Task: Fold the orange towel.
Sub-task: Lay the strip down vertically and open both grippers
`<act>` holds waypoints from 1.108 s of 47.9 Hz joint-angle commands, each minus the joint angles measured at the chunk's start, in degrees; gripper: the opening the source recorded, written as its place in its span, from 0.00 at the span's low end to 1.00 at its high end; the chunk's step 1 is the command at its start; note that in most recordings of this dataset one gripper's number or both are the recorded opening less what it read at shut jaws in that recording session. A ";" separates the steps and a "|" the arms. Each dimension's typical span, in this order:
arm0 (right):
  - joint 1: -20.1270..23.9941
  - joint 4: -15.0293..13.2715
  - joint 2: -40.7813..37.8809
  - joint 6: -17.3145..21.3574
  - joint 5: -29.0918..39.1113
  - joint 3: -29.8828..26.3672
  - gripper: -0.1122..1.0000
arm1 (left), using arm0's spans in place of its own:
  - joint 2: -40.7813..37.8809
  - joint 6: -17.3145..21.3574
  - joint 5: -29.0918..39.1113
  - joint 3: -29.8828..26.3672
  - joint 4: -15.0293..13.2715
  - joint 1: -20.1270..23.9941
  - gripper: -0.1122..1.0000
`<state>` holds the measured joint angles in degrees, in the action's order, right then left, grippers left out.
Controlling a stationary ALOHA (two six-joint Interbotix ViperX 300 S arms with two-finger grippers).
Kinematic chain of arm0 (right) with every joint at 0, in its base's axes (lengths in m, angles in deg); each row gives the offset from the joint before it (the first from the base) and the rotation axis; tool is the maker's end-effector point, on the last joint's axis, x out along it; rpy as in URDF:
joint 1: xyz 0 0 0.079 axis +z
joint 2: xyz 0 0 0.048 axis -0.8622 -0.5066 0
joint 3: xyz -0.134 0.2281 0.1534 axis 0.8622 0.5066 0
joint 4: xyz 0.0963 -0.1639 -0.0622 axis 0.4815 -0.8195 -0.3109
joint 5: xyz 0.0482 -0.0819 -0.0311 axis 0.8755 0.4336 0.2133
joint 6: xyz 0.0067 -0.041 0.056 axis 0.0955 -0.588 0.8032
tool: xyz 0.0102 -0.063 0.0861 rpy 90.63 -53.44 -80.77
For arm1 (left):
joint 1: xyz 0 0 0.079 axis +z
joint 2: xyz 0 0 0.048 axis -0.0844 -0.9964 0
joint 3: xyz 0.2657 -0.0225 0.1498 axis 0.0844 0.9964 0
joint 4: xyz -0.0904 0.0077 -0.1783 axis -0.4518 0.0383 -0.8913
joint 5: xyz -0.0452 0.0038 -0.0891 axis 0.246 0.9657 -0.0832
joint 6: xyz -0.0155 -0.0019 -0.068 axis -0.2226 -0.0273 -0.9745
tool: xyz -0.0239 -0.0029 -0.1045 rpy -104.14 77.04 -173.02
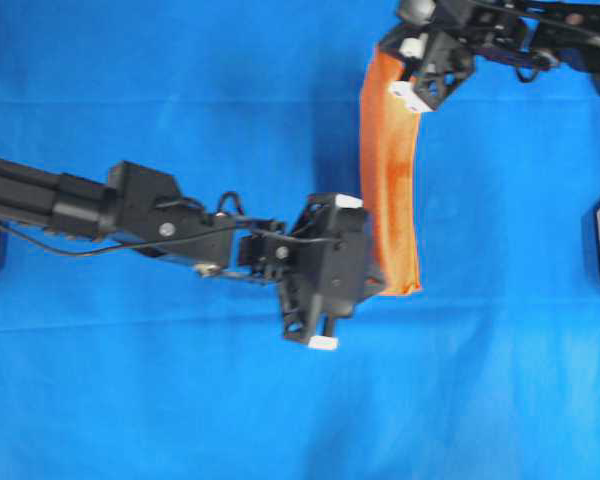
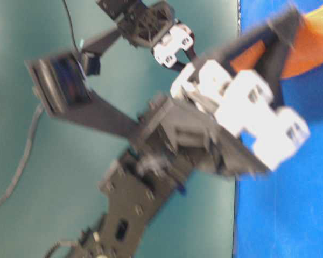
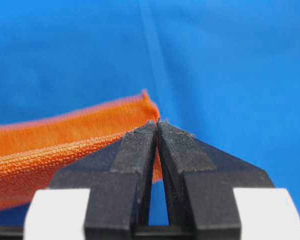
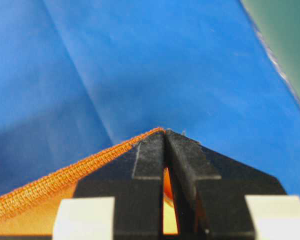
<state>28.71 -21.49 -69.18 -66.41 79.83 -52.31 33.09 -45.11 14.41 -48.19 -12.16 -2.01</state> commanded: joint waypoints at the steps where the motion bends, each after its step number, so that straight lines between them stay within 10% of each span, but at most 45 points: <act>1: 0.09 -0.18 -1.49 0.18 -1.14 -3.87 0.12 | 3.25 -0.18 -0.35 1.93 -0.09 -2.99 0.12; 31: 1.67 0.53 -4.83 0.44 -1.49 -5.63 0.12 | 5.36 -0.18 0.18 8.26 -0.09 -2.46 0.13; 37: 1.67 1.14 -5.01 0.79 -1.41 -5.80 0.15 | 6.24 -0.18 0.26 10.20 -0.09 -1.93 0.31; 46: 1.67 0.88 -4.83 0.97 -1.05 -5.27 0.63 | 8.44 -0.09 0.18 13.80 -0.09 -0.70 0.73; 53: 2.29 0.26 -4.66 0.79 -1.32 -5.01 0.66 | 9.58 -0.09 0.18 13.97 -0.09 -0.70 0.77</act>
<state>30.64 -21.05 -74.98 -65.53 78.95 -56.79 40.38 -45.20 14.85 -33.60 -12.16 -2.54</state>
